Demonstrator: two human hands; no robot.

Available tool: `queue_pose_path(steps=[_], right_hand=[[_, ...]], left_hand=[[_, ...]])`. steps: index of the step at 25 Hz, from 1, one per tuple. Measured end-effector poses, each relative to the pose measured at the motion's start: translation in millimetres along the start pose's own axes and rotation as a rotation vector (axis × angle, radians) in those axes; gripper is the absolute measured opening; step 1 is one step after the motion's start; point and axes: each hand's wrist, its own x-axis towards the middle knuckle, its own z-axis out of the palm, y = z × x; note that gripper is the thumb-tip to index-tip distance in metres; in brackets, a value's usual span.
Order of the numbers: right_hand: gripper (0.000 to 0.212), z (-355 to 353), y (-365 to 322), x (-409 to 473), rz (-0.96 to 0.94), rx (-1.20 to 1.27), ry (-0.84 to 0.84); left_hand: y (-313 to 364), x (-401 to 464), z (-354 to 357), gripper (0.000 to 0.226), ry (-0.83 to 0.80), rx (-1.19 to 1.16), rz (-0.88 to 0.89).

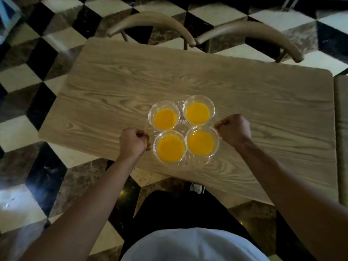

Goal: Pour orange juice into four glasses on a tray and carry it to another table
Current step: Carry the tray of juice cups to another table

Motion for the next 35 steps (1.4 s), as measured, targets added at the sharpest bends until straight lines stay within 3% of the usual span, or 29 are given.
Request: queue_pose_path(steps=[21,35], right_hand=[[0.011,50,-18,45,0.313,0.076,0.192],[0.017,74,-17,72,0.368,0.067,0.165]], left_hand=[[62,151,25,0.022,-0.242,0.166,0.125],[55,183,39,0.028,-0.24,0.196,0.12]])
